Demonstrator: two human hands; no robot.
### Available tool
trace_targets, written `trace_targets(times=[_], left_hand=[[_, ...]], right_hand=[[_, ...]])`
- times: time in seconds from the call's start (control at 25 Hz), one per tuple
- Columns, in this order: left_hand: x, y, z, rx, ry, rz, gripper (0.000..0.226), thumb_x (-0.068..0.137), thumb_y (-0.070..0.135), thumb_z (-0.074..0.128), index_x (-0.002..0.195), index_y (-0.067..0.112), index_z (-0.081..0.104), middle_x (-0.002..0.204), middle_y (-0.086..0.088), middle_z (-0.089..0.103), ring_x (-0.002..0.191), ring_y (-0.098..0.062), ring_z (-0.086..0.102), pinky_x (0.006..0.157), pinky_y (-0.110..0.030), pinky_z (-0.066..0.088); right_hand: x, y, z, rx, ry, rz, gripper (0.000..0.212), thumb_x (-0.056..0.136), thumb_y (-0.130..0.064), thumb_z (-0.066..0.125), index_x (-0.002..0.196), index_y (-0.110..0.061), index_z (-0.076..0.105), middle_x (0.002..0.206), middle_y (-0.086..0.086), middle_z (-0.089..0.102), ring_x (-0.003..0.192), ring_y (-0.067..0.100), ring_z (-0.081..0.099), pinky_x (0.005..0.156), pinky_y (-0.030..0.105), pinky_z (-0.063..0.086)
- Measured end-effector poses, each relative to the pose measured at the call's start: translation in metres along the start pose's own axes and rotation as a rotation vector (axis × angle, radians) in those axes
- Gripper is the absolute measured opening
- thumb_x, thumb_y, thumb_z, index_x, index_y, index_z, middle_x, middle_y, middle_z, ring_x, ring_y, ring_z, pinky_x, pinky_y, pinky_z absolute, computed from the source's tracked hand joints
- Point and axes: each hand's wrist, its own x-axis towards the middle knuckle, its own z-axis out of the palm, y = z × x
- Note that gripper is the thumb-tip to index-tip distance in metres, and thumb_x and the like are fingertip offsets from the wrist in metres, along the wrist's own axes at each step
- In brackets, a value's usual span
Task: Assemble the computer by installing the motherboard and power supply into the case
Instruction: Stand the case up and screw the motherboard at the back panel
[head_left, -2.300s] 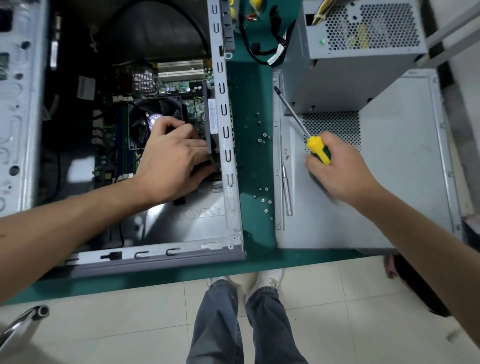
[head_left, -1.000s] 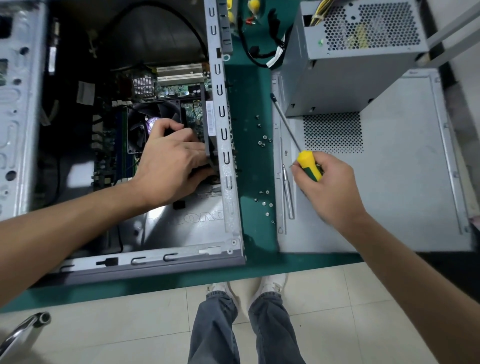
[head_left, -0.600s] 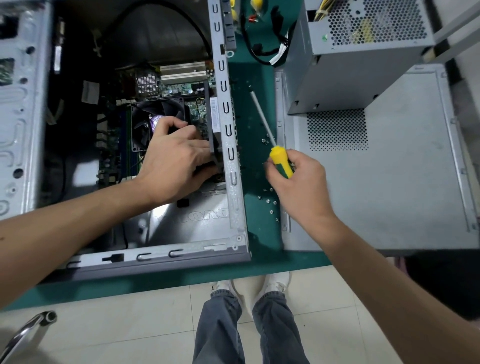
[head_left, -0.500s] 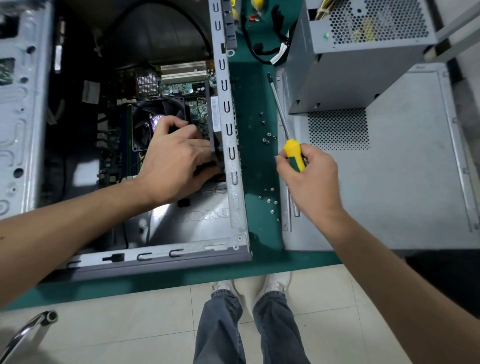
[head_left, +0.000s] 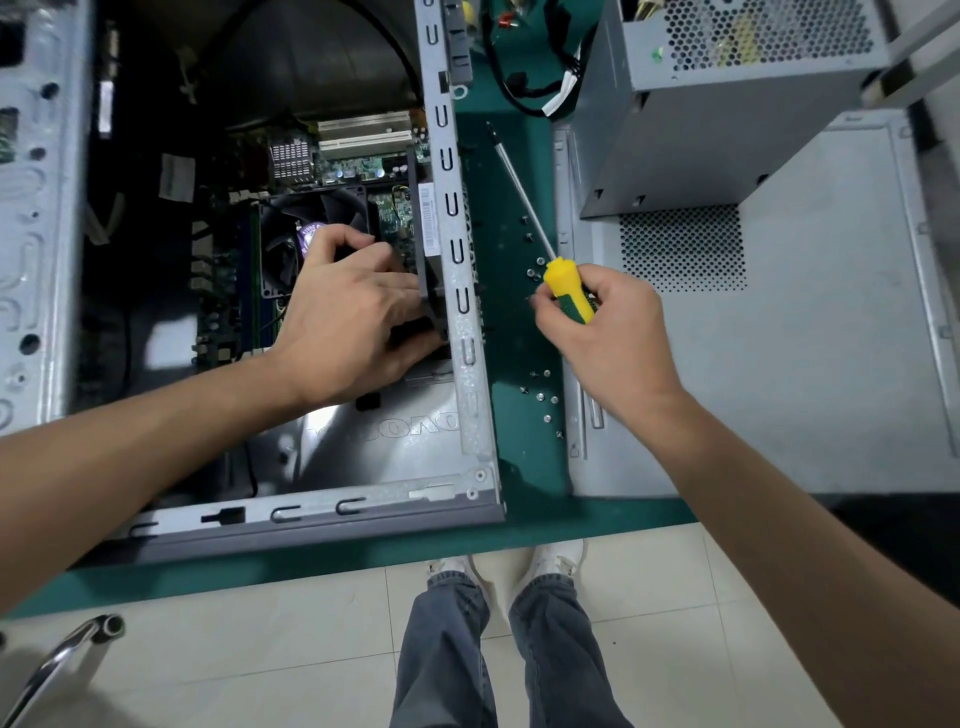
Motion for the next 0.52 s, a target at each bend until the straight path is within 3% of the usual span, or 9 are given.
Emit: trace_targets(times=[0.12, 0.32, 0.52], left_hand=[[-0.002, 0.001, -0.001, 0.016, -0.031, -0.015, 0.042, 0.087, 0.037, 0.057, 0.068, 0.035, 0.019, 0.068, 0.020, 0.016, 0.065, -0.022, 0.048, 0.085, -0.039, 0.030], [0.001, -0.001, -0.002, 0.011, -0.019, -0.007, 0.048, 0.087, 0.033, 0.058, 0.082, 0.043, 0.011, 0.068, 0.028, 0.010, 0.067, -0.018, 0.042, 0.083, -0.038, 0.029], [0.005, 0.001, -0.004, 0.005, -0.035, 0.002, 0.053, 0.087, 0.036, 0.055, 0.089, 0.048, 0.004, 0.069, 0.030, 0.009, 0.069, -0.016, 0.037, 0.084, -0.037, 0.028]], right_hand=[[0.002, -0.002, 0.006, 0.051, -0.010, 0.048, 0.016, 0.088, -0.024, 0.070, 0.079, -0.011, 0.069, 0.063, 0.013, 0.057, 0.053, 0.024, 0.047, 0.053, 0.036, 0.047], [0.003, -0.011, 0.027, 0.082, 0.000, 0.101, 0.021, 0.086, -0.024, 0.072, 0.072, -0.009, 0.064, 0.056, 0.001, 0.049, 0.051, 0.016, 0.040, 0.048, 0.030, 0.037], [0.003, -0.012, 0.035, 0.143, -0.031, 0.106, 0.021, 0.085, -0.028, 0.072, 0.073, -0.011, 0.065, 0.059, 0.009, 0.054, 0.053, 0.018, 0.043, 0.049, 0.038, 0.043]])
